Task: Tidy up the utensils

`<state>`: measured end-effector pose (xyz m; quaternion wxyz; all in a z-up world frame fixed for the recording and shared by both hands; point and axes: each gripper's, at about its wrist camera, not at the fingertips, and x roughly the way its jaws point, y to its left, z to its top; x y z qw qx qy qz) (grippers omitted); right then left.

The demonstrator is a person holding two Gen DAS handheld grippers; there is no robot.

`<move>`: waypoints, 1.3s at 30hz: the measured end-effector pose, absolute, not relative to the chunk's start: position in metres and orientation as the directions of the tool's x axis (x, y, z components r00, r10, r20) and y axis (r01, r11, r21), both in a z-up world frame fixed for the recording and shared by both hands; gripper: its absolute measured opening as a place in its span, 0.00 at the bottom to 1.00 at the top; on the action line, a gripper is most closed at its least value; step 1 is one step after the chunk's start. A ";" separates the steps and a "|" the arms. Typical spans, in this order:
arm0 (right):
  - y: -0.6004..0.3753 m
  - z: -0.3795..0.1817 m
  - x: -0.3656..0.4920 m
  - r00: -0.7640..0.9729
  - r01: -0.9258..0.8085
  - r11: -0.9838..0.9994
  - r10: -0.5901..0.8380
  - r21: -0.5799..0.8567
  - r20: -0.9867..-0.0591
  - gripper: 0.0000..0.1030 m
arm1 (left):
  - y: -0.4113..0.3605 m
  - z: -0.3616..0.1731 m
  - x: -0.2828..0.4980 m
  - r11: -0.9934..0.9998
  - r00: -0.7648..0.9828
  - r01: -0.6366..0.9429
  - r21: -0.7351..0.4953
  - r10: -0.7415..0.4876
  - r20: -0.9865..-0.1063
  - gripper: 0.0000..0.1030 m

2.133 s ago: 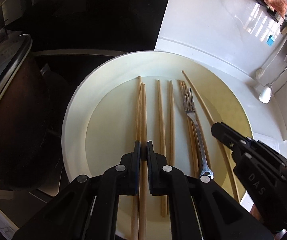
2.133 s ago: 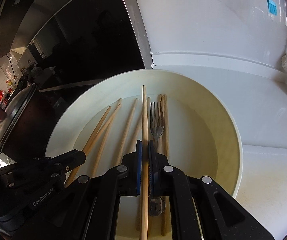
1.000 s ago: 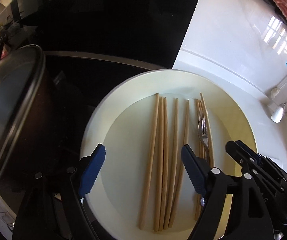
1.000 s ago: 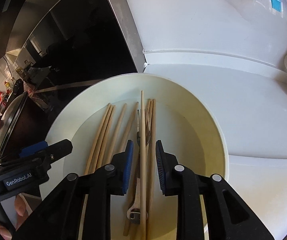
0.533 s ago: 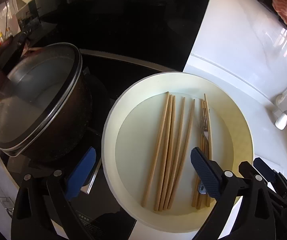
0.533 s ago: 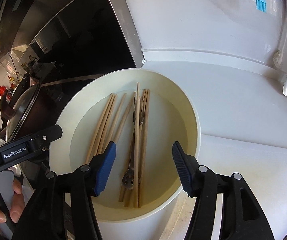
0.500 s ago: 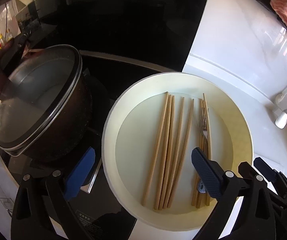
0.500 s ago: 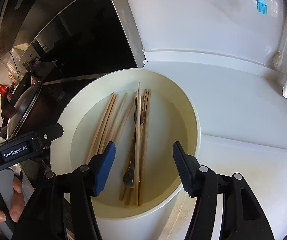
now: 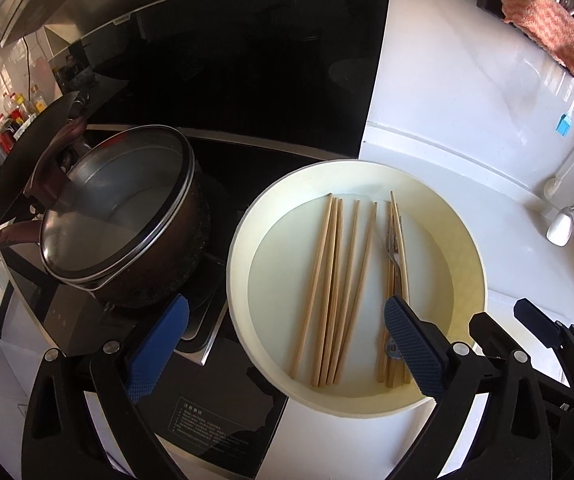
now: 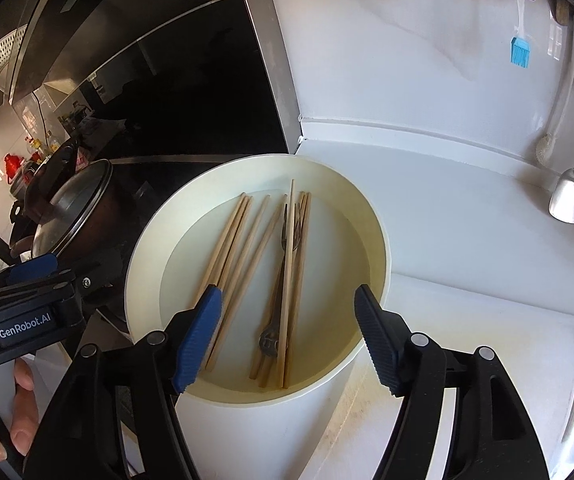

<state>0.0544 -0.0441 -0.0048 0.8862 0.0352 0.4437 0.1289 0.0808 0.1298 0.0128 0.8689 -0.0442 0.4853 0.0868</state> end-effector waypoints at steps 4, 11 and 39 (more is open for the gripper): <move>-0.043 0.001 0.049 0.571 -0.199 0.964 0.262 0.179 -0.778 0.64 | 0.127 0.016 0.073 0.981 0.516 -0.194 0.020 0.120 -0.848 0.94; -0.046 0.004 0.044 0.564 -0.184 0.967 0.252 0.178 -0.787 0.64 | 0.128 0.020 0.061 0.976 0.510 -0.216 0.016 0.127 -0.851 0.94; -0.041 0.007 0.035 0.544 -0.212 0.963 0.257 0.165 -0.799 0.64 | 0.126 0.027 0.048 0.968 0.503 -0.247 0.044 0.167 -0.848 0.94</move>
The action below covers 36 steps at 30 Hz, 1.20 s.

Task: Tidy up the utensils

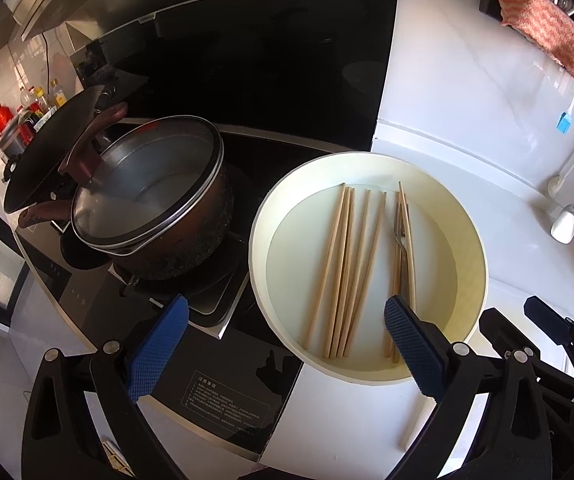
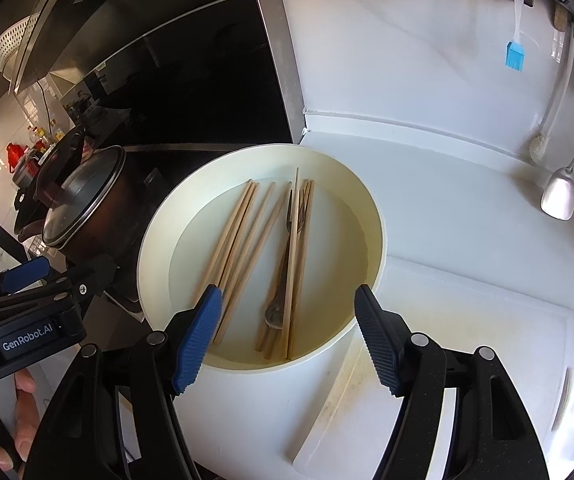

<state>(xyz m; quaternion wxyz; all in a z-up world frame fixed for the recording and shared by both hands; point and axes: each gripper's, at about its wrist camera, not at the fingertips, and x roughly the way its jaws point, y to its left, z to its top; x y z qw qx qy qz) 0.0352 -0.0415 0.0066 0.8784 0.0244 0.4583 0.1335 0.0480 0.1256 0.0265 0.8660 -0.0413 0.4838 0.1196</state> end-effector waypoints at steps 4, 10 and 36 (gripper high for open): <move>-0.041 0.006 0.032 0.537 -0.217 0.962 0.261 0.168 -0.802 0.64 | 0.124 0.027 0.045 0.965 0.498 -0.256 0.053 0.179 -0.849 0.94; -0.041 0.008 0.029 0.538 -0.220 0.961 0.265 0.170 -0.800 0.64 | 0.123 0.029 0.042 0.966 0.487 -0.256 0.031 0.156 -0.859 0.94; -0.038 0.013 0.021 0.548 -0.235 0.959 0.266 0.160 -0.793 0.64 | 0.120 0.029 0.037 0.964 0.480 -0.262 0.041 0.167 -0.861 0.94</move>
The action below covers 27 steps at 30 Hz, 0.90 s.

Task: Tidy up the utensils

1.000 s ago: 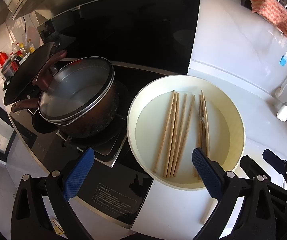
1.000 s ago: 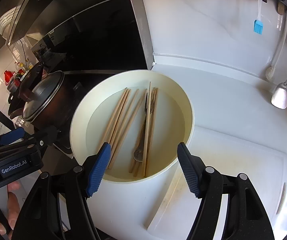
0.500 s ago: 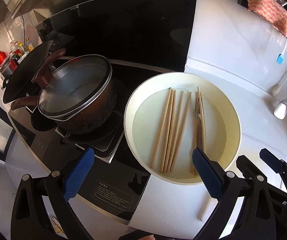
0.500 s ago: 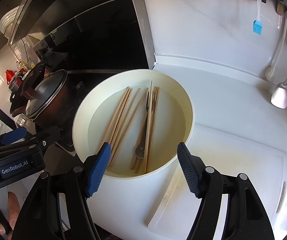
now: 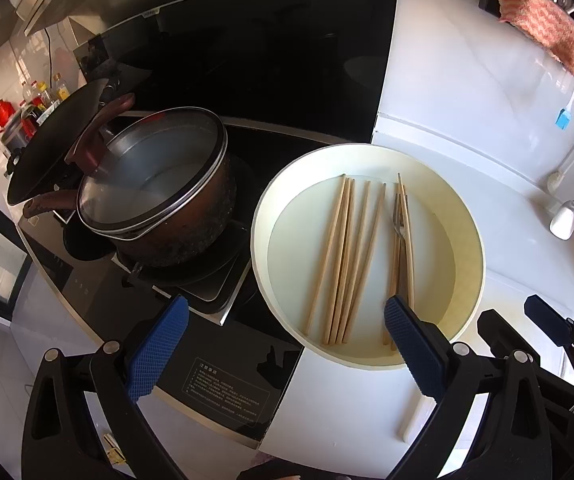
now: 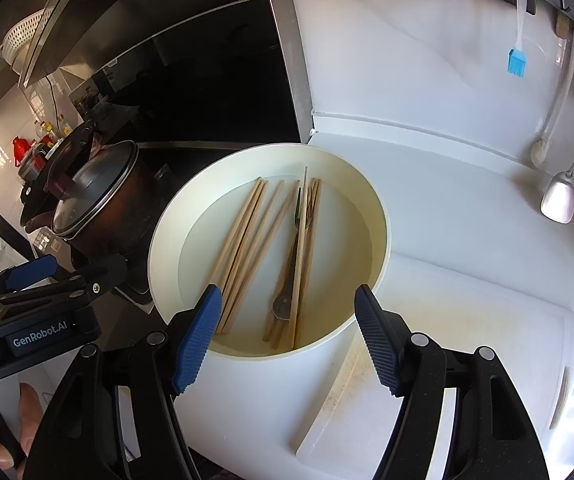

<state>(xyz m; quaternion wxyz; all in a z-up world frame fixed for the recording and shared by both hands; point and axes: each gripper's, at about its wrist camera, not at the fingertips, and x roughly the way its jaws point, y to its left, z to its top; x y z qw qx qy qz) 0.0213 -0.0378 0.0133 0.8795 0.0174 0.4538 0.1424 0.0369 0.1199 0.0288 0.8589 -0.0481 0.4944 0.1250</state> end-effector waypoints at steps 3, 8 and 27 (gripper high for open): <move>-0.037 0.013 0.022 0.548 -0.235 0.959 0.266 0.159 -0.793 0.64 | 0.121 0.028 0.038 0.964 0.477 -0.261 0.038 0.164 -0.863 0.94; -0.037 0.015 0.021 0.554 -0.239 0.960 0.260 0.149 -0.791 0.64 | 0.123 0.027 0.039 0.965 0.475 -0.261 0.037 0.162 -0.865 0.94; -0.035 0.016 0.022 0.558 -0.243 0.960 0.257 0.141 -0.789 0.64 | 0.123 0.026 0.043 0.969 0.486 -0.242 0.042 0.159 -0.859 0.94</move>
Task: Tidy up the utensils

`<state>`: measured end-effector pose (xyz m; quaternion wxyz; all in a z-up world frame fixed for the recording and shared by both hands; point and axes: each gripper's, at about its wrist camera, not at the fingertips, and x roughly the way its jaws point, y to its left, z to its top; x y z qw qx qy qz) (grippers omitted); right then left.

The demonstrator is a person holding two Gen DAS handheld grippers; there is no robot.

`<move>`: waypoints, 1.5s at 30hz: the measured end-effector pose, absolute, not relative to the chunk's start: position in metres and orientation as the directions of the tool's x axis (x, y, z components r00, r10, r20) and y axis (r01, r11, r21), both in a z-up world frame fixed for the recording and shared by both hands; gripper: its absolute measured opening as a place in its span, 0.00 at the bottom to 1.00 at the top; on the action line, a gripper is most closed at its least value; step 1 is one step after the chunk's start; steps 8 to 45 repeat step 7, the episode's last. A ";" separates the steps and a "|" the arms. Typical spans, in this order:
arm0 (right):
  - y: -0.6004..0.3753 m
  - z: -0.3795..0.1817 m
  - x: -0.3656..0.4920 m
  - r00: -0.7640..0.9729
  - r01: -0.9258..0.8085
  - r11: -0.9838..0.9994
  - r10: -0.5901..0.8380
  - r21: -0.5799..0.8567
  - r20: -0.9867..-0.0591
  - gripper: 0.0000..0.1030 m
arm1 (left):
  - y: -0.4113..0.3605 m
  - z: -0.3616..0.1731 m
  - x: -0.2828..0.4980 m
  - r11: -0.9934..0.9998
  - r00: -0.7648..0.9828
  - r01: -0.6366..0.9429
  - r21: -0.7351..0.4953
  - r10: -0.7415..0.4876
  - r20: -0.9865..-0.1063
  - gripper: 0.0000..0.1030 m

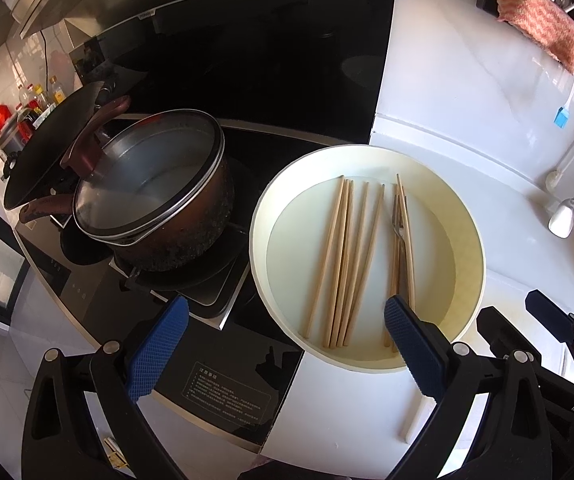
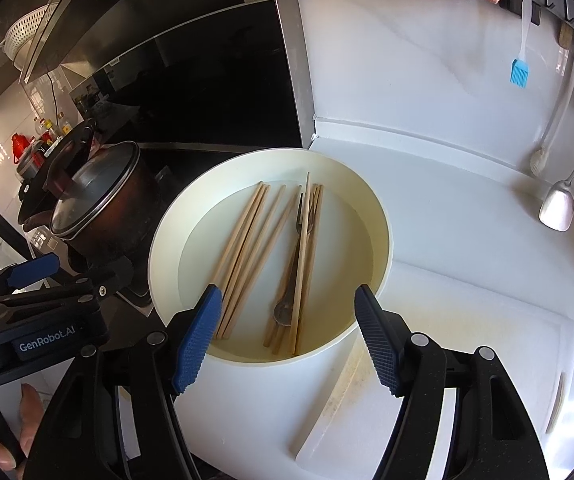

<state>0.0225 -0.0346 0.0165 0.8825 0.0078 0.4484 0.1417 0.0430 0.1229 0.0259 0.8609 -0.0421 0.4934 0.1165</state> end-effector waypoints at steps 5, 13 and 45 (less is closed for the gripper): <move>-0.034 0.016 0.024 0.555 -0.241 0.960 0.257 0.143 -0.791 0.64 | 0.124 0.025 0.045 0.968 0.472 -0.246 0.046 0.161 -0.866 0.94; -0.034 0.016 0.024 0.555 -0.240 0.960 0.255 0.142 -0.792 0.64 | 0.125 0.025 0.045 0.968 0.470 -0.246 0.044 0.159 -0.868 0.94; -0.034 0.016 0.024 0.555 -0.240 0.960 0.255 0.142 -0.792 0.64 | 0.125 0.025 0.045 0.968 0.470 -0.246 0.044 0.159 -0.868 0.94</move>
